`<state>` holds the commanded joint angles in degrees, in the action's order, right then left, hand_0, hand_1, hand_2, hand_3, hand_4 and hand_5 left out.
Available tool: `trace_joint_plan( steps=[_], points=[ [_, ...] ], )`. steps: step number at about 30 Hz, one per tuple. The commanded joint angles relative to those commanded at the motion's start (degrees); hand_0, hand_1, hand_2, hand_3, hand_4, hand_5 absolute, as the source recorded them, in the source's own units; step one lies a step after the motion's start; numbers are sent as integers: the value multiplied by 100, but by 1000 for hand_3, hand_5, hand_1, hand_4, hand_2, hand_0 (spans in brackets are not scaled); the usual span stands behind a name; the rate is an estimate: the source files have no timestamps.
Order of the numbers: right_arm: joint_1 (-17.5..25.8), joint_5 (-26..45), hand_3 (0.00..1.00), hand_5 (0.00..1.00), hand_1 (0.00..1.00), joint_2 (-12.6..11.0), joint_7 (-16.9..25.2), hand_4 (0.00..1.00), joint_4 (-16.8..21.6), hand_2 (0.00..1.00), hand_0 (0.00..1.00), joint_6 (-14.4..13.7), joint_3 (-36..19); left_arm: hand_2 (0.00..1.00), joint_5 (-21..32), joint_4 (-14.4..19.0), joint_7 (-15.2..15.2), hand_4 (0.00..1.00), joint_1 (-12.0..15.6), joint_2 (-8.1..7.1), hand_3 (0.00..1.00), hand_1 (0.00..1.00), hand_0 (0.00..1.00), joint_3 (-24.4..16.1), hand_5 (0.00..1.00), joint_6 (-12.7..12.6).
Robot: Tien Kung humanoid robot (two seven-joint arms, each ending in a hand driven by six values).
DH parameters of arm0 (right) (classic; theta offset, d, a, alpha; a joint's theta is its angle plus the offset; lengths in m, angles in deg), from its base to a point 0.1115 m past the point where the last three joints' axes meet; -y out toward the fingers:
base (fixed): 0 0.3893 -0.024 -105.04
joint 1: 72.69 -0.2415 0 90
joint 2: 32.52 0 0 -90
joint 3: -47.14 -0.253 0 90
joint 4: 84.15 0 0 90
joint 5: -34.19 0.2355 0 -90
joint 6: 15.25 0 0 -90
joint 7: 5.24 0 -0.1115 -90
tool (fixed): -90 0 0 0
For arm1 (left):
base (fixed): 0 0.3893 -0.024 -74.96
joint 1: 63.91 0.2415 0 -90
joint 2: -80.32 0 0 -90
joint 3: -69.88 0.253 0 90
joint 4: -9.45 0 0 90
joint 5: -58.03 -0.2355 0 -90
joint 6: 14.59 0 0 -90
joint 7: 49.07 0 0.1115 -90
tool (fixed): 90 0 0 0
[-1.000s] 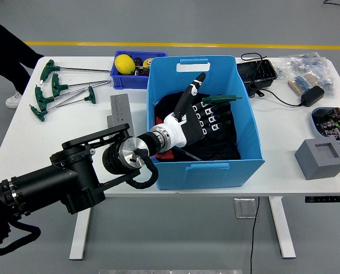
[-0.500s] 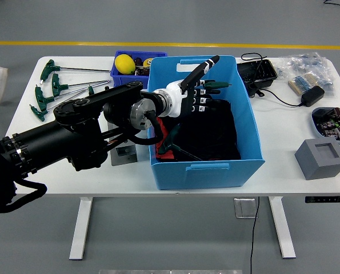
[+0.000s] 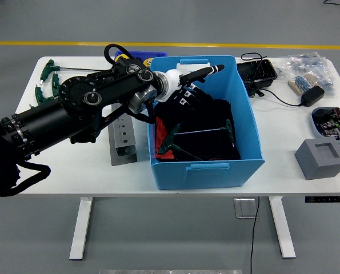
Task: Lift tool from toolbox,place it in box,lift tool from toolbox,place it in box
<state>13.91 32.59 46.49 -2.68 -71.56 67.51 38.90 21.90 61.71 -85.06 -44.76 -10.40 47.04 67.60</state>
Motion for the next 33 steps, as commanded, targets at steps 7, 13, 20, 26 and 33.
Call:
trace_joint_plan(
  steps=[7, 13, 20, 26, 33],
  points=[
    [39, 5, 566, 695, 653, 26, 5, 768, -3, 720, 679, -2, -40, 708, -1705, 1219, 240, 952, 470, -276, 866, 580, 327, -838, 998, -143],
    [44, -32, 564, 695, 653, 41, 5, 767, -6, 720, 678, 9, -136, 731, -3121, 2435, 779, 934, 1019, -606, 860, 619, 406, -1176, 998, -239],
    [45, -29, 564, 696, 653, 53, 9, 766, -15, 720, 679, 12, -189, 932, -4871, 3393, 1709, 875, 1836, -1299, 853, 768, 669, -1114, 790, -501],
    [38, 13, 563, 699, 653, 72, 0, 764, -12, 720, 678, 2, -163, 968, -6286, 3810, 2429, 876, 2686, -1819, 864, 811, 723, -1380, 733, -1173],
    [36, 48, 562, 700, 649, 82, 5, 763, -13, 718, 676, 0, -143, 998, -7171, 3924, 3062, 859, 3563, -1906, 905, 998, 998, -1601, 650, -1707]
  ],
)
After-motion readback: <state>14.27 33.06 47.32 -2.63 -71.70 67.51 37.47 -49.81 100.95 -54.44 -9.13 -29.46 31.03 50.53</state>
